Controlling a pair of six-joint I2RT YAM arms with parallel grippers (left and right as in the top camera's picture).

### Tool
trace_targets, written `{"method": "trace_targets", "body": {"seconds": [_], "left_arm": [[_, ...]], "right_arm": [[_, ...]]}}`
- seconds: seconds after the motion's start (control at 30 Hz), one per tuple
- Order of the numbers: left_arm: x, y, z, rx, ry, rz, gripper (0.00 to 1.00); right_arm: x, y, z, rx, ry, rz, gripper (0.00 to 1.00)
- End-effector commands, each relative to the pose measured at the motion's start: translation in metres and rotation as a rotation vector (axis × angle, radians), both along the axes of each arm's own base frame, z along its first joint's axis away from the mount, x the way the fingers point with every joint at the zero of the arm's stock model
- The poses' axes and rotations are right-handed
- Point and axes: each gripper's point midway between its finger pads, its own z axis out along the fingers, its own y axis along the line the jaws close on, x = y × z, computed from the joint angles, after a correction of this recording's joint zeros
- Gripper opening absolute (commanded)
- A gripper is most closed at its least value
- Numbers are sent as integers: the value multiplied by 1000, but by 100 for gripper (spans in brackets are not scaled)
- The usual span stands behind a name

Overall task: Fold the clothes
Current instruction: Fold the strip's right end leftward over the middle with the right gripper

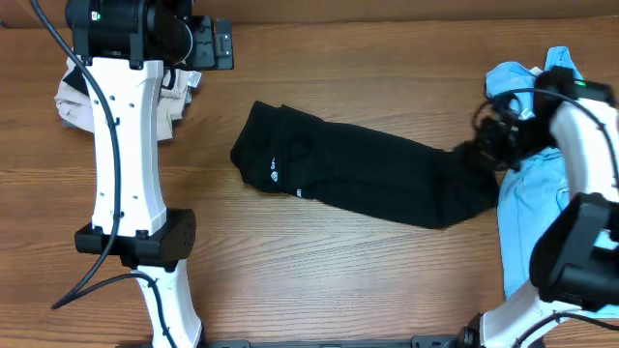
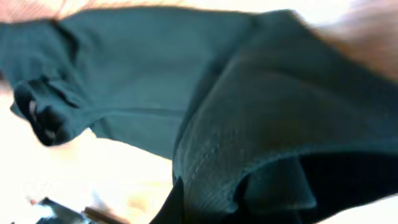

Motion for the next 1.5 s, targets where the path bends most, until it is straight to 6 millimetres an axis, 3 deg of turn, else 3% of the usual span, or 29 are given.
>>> {"method": "trace_targets", "body": {"seconds": [0.0, 0.07, 0.33, 0.4, 0.47, 0.6, 0.67, 0.77, 1.0, 1.07, 1.2, 1.33, 1.47], "left_arm": [[-4, 3, 7, 22, -14, -8, 100], [-4, 3, 4, 24, -5, -8, 100], [-4, 4, 2, 25, 1, -8, 100], [-4, 4, 2, 25, 1, -9, 100], [-4, 4, 2, 25, 1, -9, 100], [-4, 3, 2, 26, 2, -9, 100], [-4, 3, 2, 26, 2, -9, 100], [-4, 4, 2, 26, 2, -9, 100], [-4, 3, 2, 27, 2, -11, 100], [-4, 3, 1, 27, 3, -11, 100], [-3, 3, 0, 27, 6, -11, 100], [-3, 3, 0, 27, 7, -11, 100], [-3, 3, 0, 27, 7, -11, 100]], "right_arm": [[20, 59, 21, 27, -91, 65, 4], [27, 89, 20, 4, -115, 99, 4], [36, 161, 16, -84, -192, 157, 10], [34, 173, 16, -77, -206, 185, 20], [30, 185, 17, -62, -210, 211, 40], [16, 199, 21, -11, -192, 276, 54], [13, 191, 22, -31, -168, 265, 56], [16, 159, 23, -112, -144, 205, 57], [15, 50, 3, -370, -32, 8, 70], [13, 32, -7, -389, -23, 6, 72], [10, 22, -31, -358, -36, 40, 72], [9, 40, -49, -237, -98, 135, 65], [14, 52, -48, -173, -146, 167, 61]]}}
